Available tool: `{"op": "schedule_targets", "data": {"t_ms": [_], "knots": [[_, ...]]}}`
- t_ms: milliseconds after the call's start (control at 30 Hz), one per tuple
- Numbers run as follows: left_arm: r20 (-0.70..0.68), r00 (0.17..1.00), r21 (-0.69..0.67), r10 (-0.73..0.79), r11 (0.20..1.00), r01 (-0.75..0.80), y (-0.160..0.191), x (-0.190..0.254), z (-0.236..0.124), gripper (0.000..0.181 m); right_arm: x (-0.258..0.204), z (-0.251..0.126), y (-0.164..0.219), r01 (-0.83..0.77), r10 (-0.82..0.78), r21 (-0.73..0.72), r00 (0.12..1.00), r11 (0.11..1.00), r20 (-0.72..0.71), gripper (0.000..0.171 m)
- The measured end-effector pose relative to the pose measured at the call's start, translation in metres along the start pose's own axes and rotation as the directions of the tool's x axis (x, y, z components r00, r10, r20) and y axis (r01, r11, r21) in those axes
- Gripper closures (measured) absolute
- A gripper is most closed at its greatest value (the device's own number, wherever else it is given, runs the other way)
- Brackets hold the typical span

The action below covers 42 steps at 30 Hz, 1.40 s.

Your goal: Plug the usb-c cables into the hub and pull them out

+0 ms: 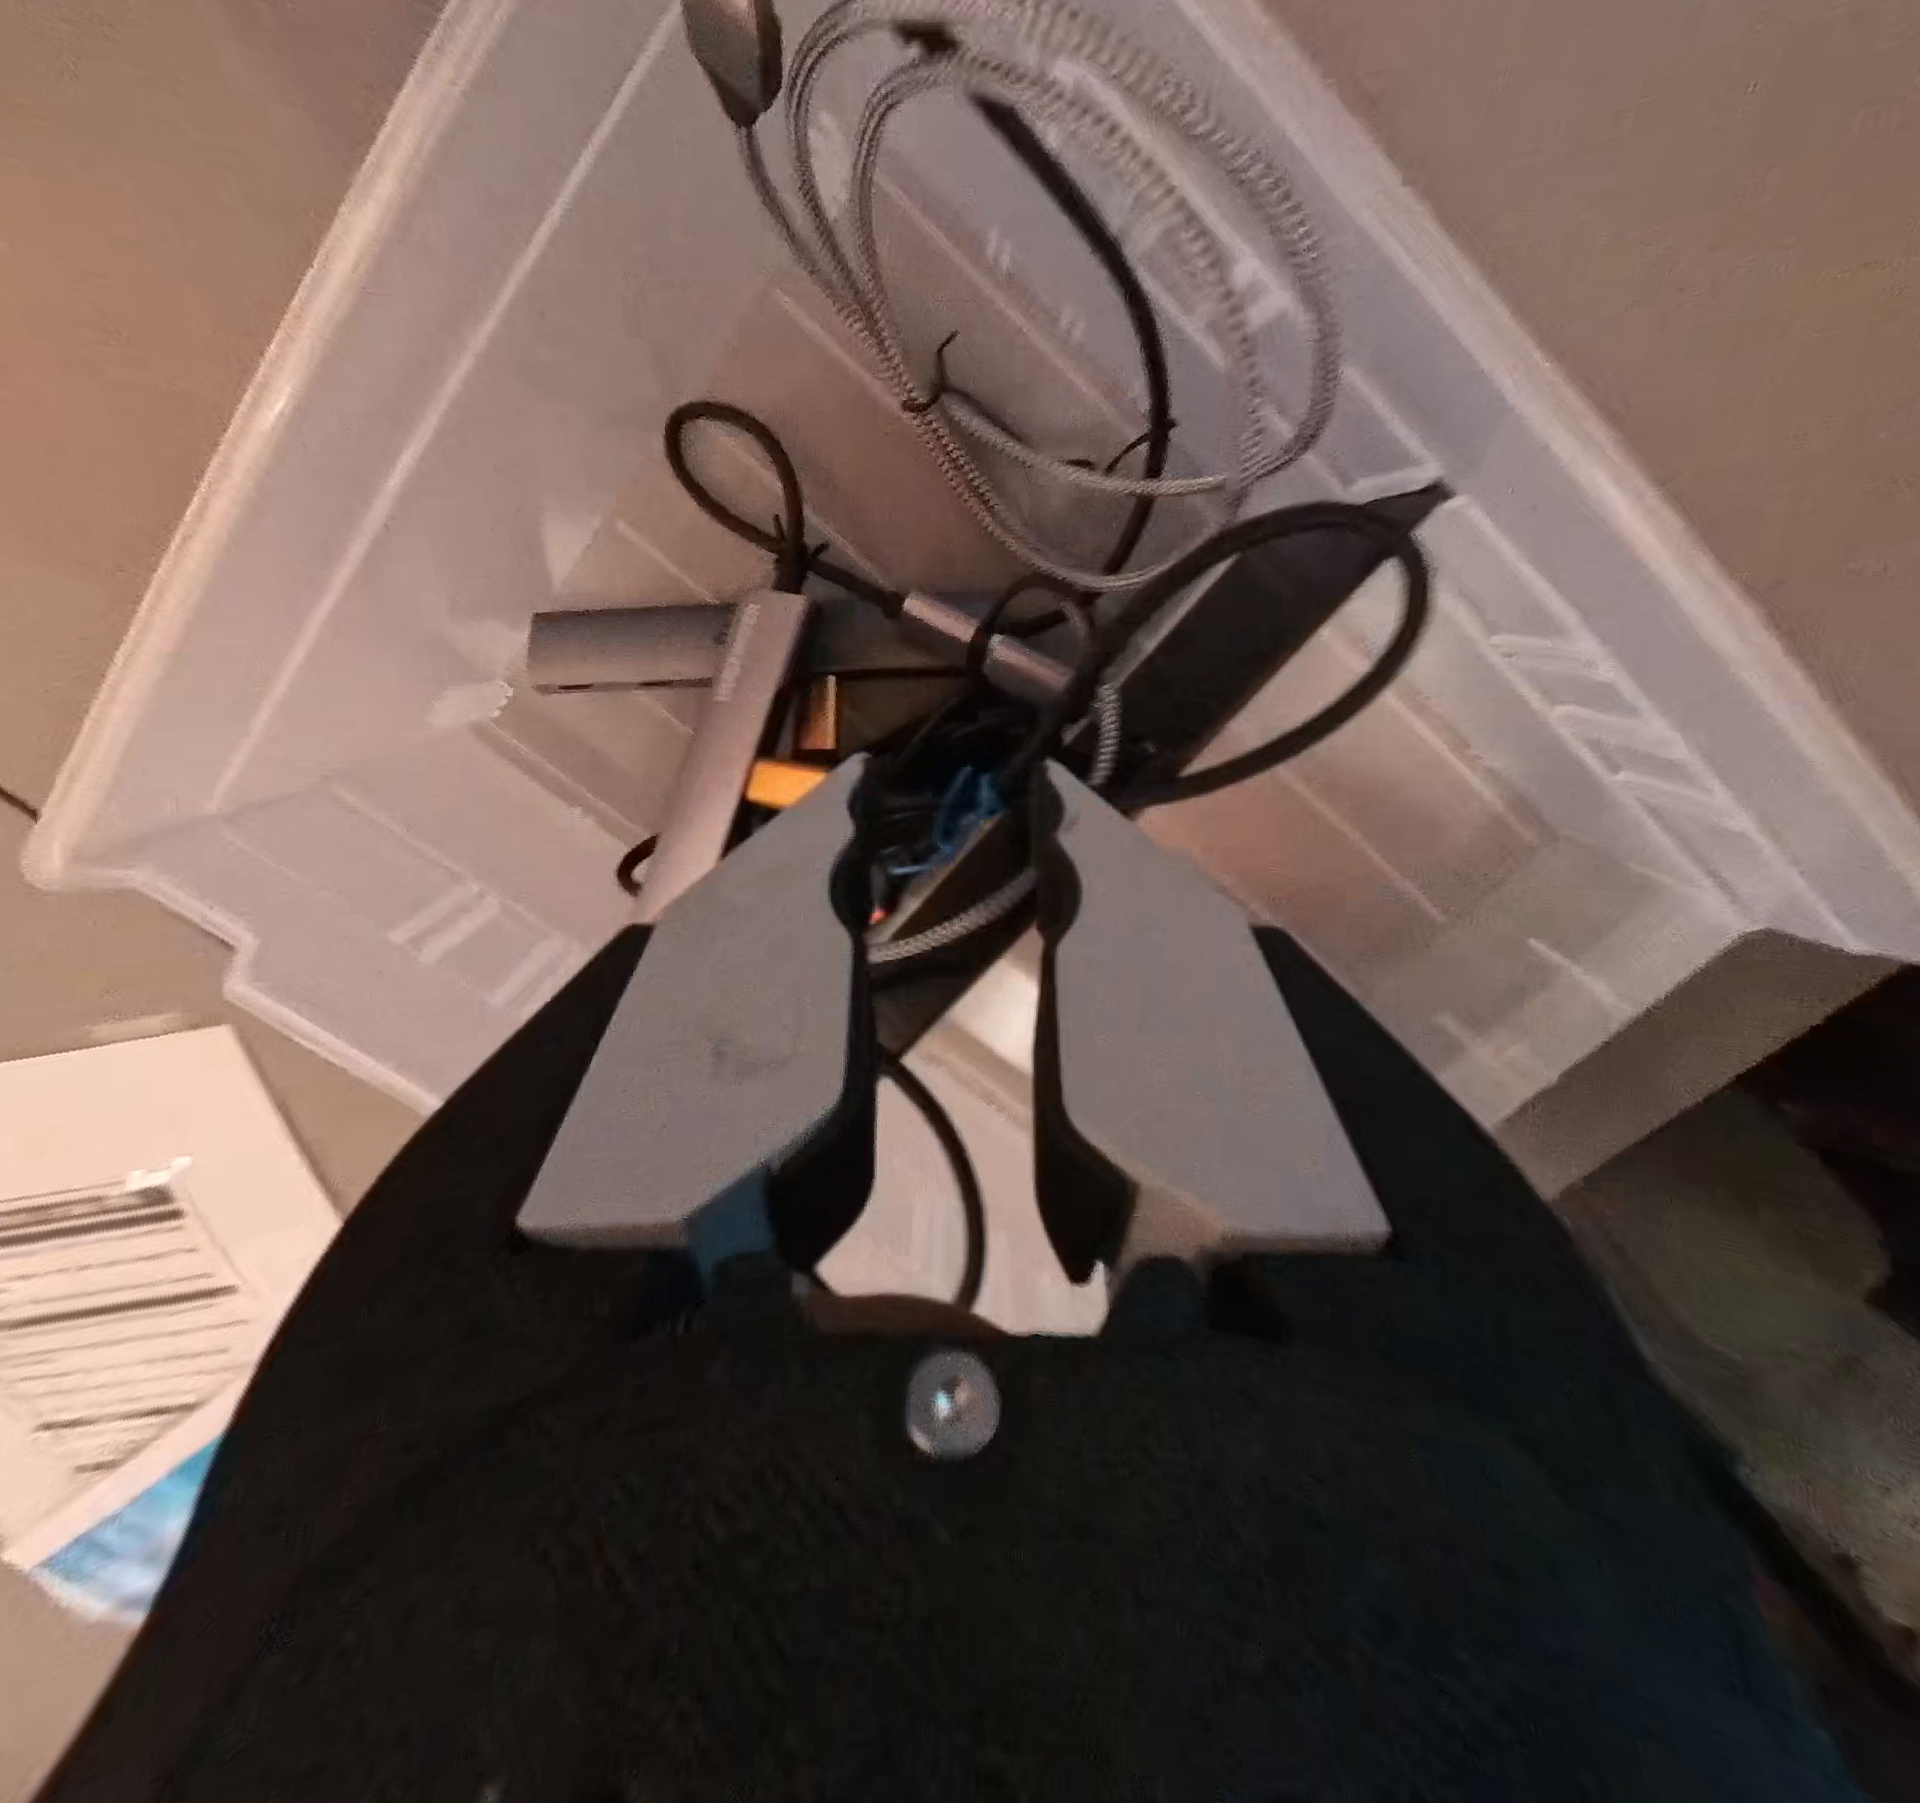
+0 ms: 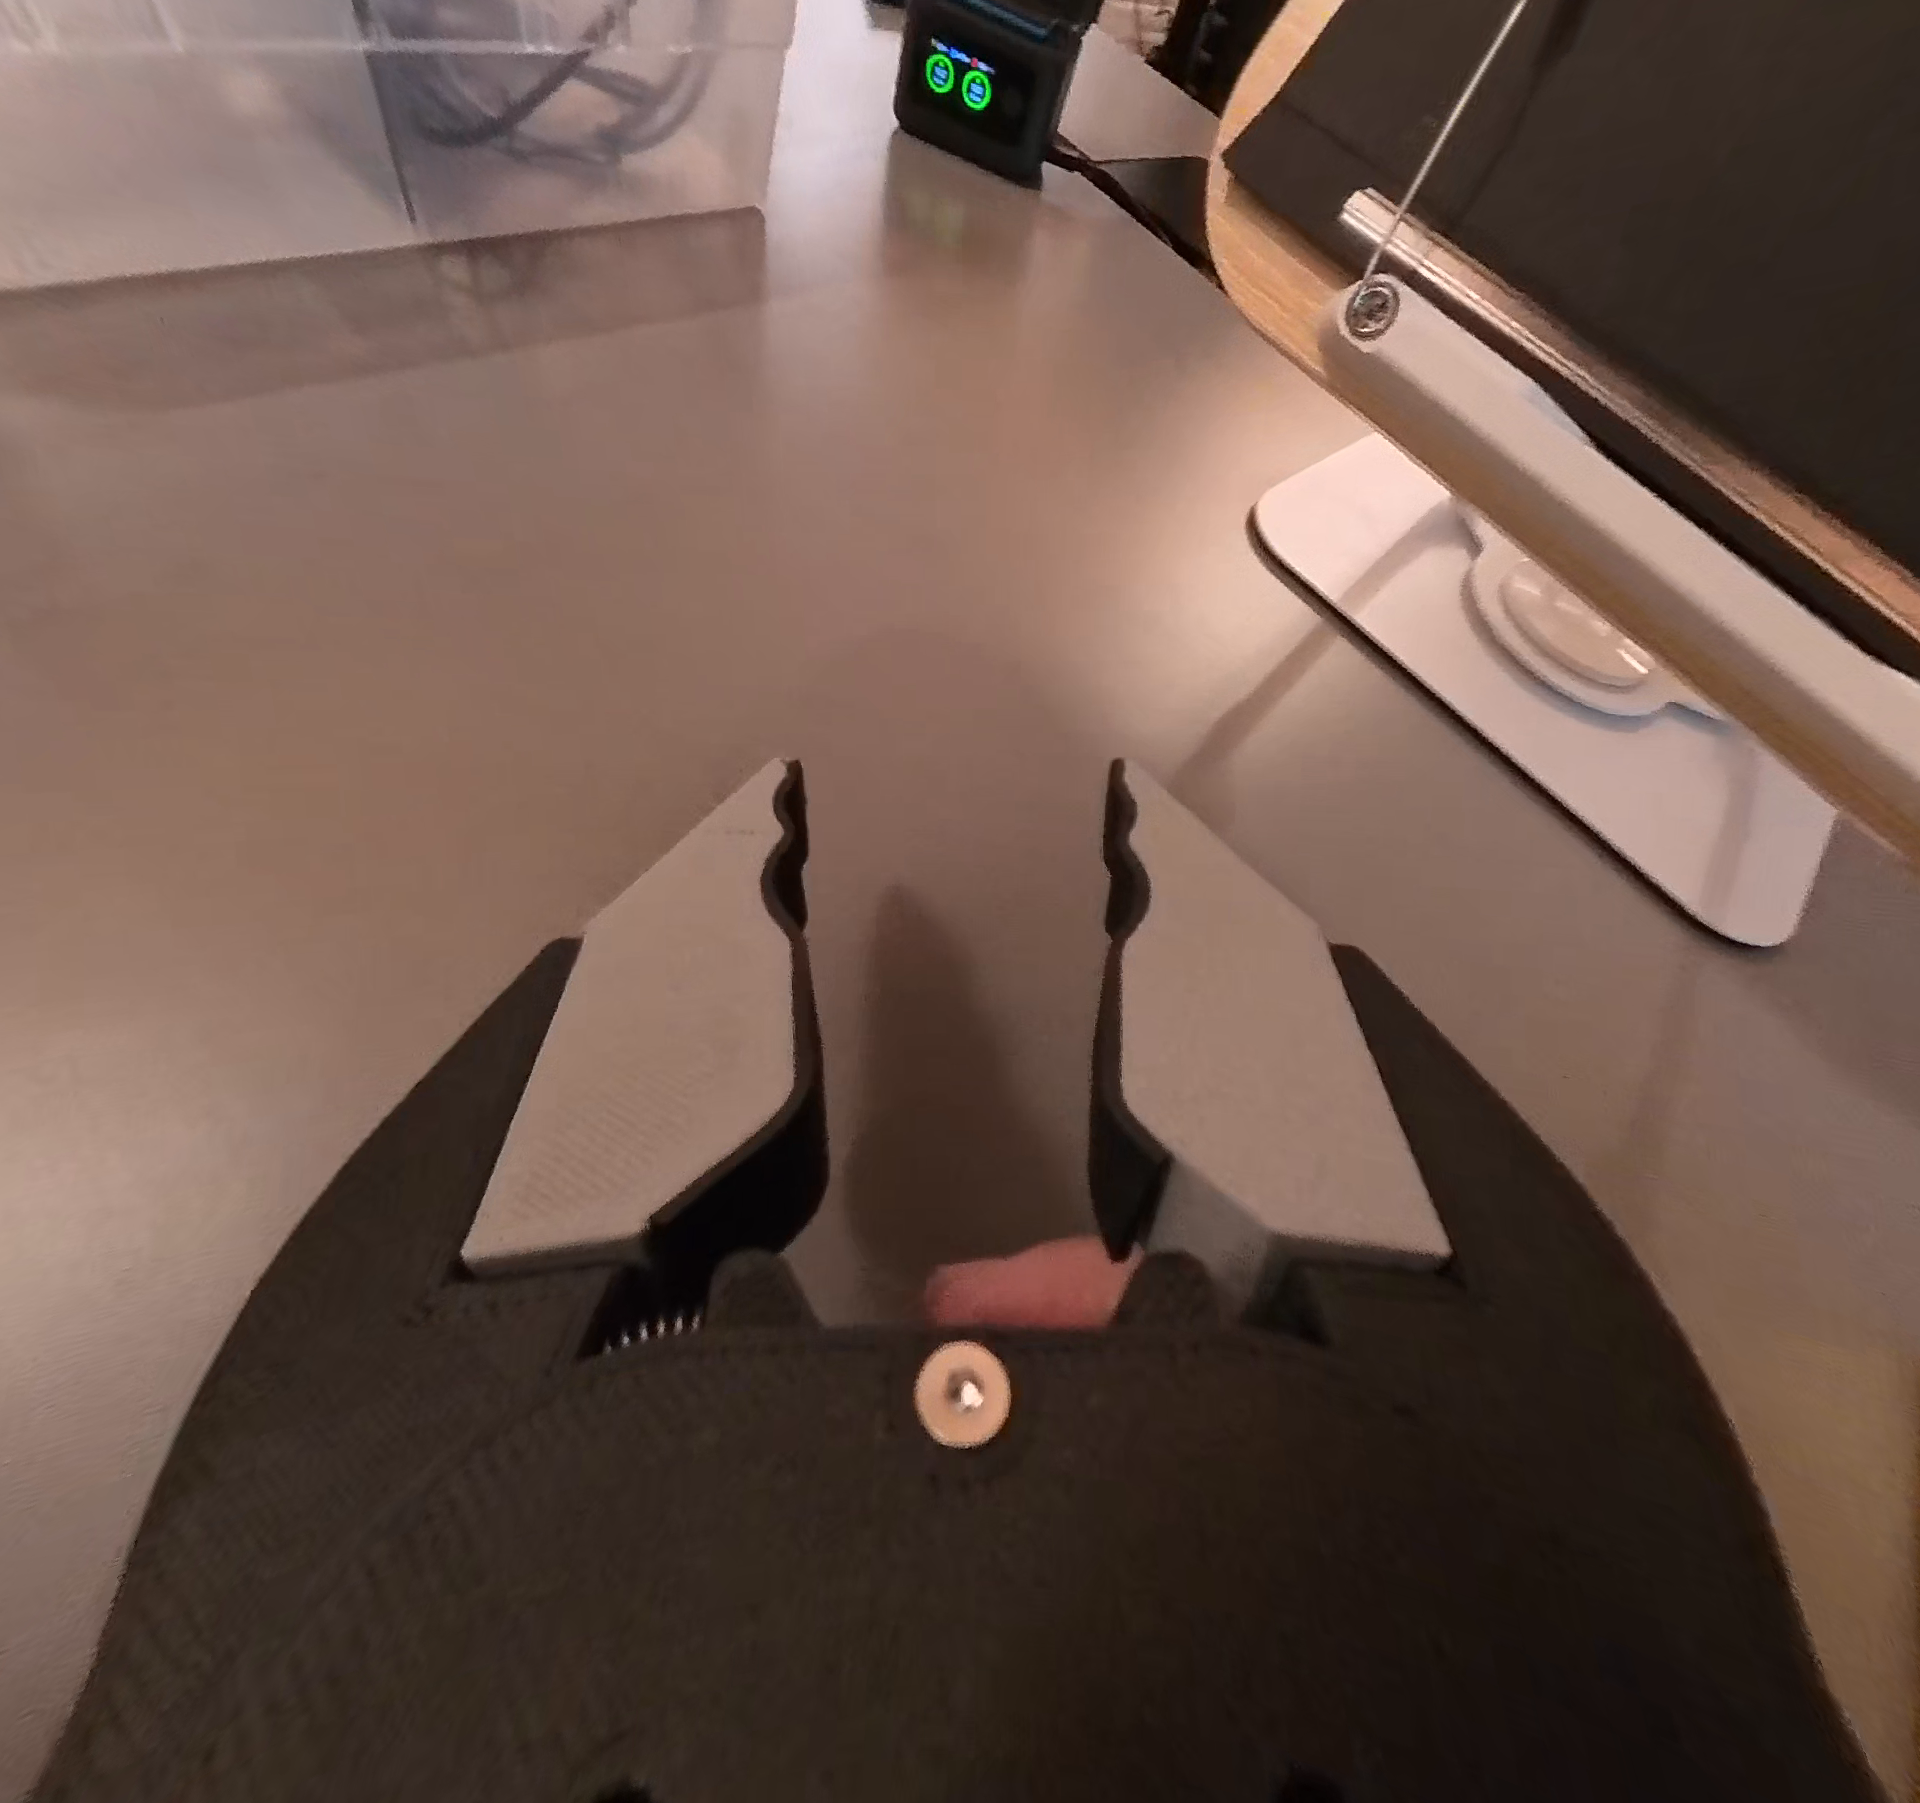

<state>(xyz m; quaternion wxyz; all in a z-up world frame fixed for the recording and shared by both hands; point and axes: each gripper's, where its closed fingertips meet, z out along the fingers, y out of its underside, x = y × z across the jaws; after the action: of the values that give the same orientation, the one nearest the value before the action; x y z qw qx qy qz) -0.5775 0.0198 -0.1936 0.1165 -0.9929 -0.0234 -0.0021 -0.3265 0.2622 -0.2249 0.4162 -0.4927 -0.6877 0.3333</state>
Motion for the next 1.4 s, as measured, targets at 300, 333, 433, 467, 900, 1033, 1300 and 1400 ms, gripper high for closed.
{"op": "schedule_targets", "data": {"t_ms": [300, 333, 433, 467, 900, 1033, 1300, 1400], "knots": [[-0.176, 0.984, 0.024, -0.005, 1.0, 0.009, 0.003, 0.011, 0.012, 0.169, 0.031, -0.007, 0.013, 0.034, -0.04, -0.042, 0.987, 0.999, -0.156, 0.116], [-0.189, 0.982, 0.041, -0.003, 0.999, 0.011, 0.001, 0.011, 0.011, 0.169, 0.033, -0.008, 0.013, 0.022, -0.028, -0.039, 0.987, 0.999, -0.157, 0.116], [-0.232, 0.973, 0.072, -0.01, 0.997, 0.027, -0.001, 0.011, 0.01, 0.162, 0.035, -0.009, 0.014, 0.002, -0.008, -0.035, 0.988, 0.999, -0.156, 0.117], [-0.222, 0.975, 0.069, -0.001, 0.997, 0.017, 0.0, 0.009, 0.011, 0.163, 0.035, -0.009, 0.014, 0.001, -0.006, -0.036, 0.988, 0.999, -0.155, 0.117], [0.22, 0.973, 0.551, -0.071, 0.832, -0.064, -0.043, -0.053, -0.074, 0.179, 0.032, -0.007, 0.016, -0.013, 0.008, -0.043, 0.993, 0.999, -0.117, 0.118], [0.276, 0.932, 0.728, -0.235, 0.684, -0.043, -0.056, -0.056, -0.128, 0.181, 0.033, -0.007, 0.015, -0.016, 0.01, -0.042, 0.993, 0.999, -0.121, 0.117], [0.319, 0.918, 0.859, -0.235, 0.481, -0.175, -0.111, 0.035, -0.242, 0.181, 0.024, -0.007, 0.009, -0.011, 0.011, -0.004, 0.998, 1.0, -0.061, 0.104], [0.325, 0.934, 0.879, -0.148, 0.411, -0.241, -0.14, 0.093, -0.27, 0.18, 0.023, -0.009, 0.006, -0.038, 0.038, 0.02, 0.999, 0.999, -0.024, 0.103]]}}
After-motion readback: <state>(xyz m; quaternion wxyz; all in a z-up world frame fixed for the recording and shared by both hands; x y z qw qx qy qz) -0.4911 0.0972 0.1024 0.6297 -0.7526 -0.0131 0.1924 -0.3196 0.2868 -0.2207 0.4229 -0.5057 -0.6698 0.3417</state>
